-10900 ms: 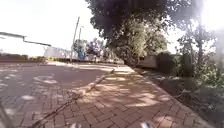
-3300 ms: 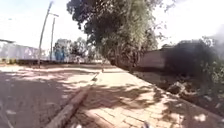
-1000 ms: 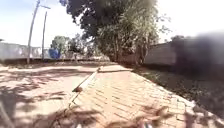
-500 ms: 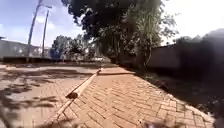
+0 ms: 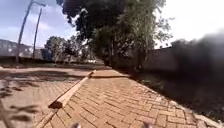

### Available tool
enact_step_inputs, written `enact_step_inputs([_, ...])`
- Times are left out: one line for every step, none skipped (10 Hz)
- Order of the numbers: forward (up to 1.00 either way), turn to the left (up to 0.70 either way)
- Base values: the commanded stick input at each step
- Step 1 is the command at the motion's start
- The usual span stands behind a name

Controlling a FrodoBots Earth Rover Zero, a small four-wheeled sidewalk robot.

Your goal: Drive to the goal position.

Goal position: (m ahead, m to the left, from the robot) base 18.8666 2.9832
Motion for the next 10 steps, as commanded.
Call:
enact_step_inputs([0.70,0.00])
enact_step_inputs([0.70,0.00])
enact_step_inputs([0.70,0.00])
enact_step_inputs([0.70,0.00])
enact_step_inputs([0.70,0.00])
enact_step_inputs([0.70,0.00])
enact_step_inputs([0.70,0.00])
enact_step_inputs([0.70,0.00])
enact_step_inputs([0.70,0.00])
enact_step_inputs([0.70,0.00])
